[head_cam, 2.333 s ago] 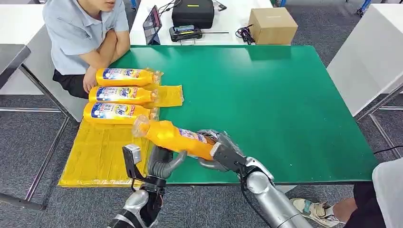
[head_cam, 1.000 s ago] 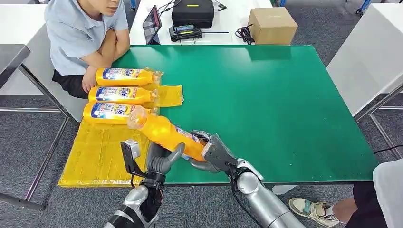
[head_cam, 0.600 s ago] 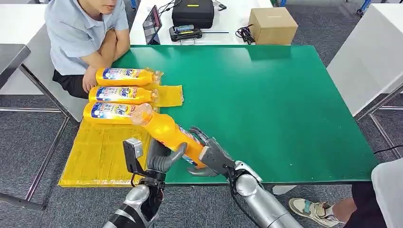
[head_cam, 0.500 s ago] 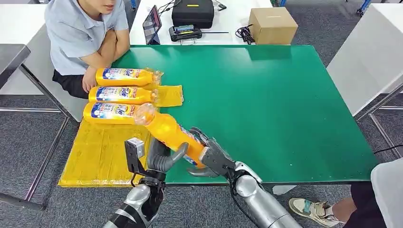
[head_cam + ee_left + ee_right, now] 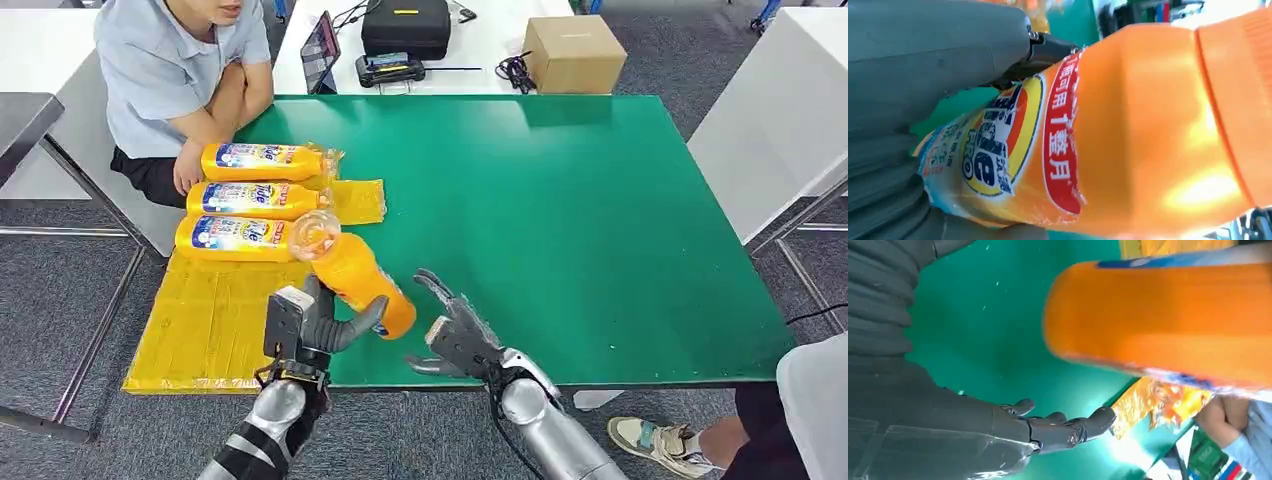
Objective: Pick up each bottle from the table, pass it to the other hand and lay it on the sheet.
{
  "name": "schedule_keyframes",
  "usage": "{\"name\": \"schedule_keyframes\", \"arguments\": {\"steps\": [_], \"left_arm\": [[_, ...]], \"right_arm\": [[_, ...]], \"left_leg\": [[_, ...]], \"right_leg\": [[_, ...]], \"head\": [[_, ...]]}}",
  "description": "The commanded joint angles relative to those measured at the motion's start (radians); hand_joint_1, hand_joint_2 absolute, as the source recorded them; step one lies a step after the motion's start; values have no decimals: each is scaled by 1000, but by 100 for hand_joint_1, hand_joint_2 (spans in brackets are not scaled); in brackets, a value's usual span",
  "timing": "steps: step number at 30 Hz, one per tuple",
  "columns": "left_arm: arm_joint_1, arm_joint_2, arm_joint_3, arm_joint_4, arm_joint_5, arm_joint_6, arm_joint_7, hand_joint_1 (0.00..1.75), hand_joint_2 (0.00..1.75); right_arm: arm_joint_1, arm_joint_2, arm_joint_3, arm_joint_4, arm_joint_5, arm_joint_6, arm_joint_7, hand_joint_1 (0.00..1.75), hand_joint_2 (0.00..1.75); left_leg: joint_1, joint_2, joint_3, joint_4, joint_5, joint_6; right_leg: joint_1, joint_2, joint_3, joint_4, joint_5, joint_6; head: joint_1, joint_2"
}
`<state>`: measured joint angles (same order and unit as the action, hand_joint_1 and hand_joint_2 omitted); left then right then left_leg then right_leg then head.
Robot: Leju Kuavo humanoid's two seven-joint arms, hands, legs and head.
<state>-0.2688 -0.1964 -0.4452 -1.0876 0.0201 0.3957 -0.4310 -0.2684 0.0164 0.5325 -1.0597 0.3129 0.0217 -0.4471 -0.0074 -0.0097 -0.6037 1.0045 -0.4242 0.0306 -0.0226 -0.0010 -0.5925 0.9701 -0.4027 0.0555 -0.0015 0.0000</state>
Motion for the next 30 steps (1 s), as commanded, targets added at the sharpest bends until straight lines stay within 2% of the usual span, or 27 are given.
{"name": "schedule_keyframes", "arguments": {"steps": [1, 5, 9, 12, 17, 20, 25, 28, 30], "left_arm": [[-23, 81, 50, -40, -264, 100, 52, 175, 175], [18, 92, 114, -133, -318, 59, 78, 175, 175], [18, 115, 157, -154, -448, 101, 105, 175, 175], [9, 141, 174, -143, -604, 141, 138, 175, 175], [11, 144, 176, -146, -630, 144, 145, 175, 175], [11, 169, 167, -148, -807, 166, 208, 175, 175], [-23, 230, 154, -47, -1187, 153, 402, 175, 175], [-56, 242, 178, 46, -1276, 161, 449, 175, 175], [-85, 248, 179, 111, -1323, 148, 477, 168, 175]], "right_arm": [[-52, -46, 31, 25, 276, -173, 105, 0, 175], [-32, -42, -14, 1, 309, -182, 116, 0, 175], [-20, -27, -41, 1, 293, -150, 105, 0, 175], [-21, -19, -42, 27, 299, -132, 101, 0, 175], [-20, -18, -46, 29, 295, -129, 95, 0, 175], [-9, -12, -68, 20, 277, -109, 80, 0, 175], [-9, -10, -84, 22, 259, -80, 59, 0, 175], [-14, -7, -83, 8, 251, -69, 45, 0, 175], [-18, -7, -79, 7, 245, -58, 42, 0, 175]], "left_leg": [[2, 3, 4, 0, -2, -2], [1, 3, 2, 0, -2, -2], [1, 2, 2, 0, -2, -2], [1, 3, 3, 0, -2, -2], [2, 3, 3, 1, -2, -2], [1, 1, 2, 0, -1, -1], [1, 2, 3, 0, -1, -2], [1, 1, 3, -1, -1, -2], [2, 2, 3, 0, -1, -3]], "right_leg": [[2, 3, 3, 0, -1, -3], [1, 3, 2, 0, -1, -2], [1, 2, 2, 0, -1, -3], [1, 2, 2, 0, -1, -3], [2, 2, 3, 0, -1, -3], [1, 1, 2, 0, -1, -2], [1, 1, 3, 0, -1, -2], [1, 1, 2, 0, -1, -2], [2, 1, 3, 0, -1, -3]], "head": [[0, 0], [0, 0], [0, 0], [0, 0], [0, 0], [0, 0], [0, 0], [0, 0], [0, 0]]}}
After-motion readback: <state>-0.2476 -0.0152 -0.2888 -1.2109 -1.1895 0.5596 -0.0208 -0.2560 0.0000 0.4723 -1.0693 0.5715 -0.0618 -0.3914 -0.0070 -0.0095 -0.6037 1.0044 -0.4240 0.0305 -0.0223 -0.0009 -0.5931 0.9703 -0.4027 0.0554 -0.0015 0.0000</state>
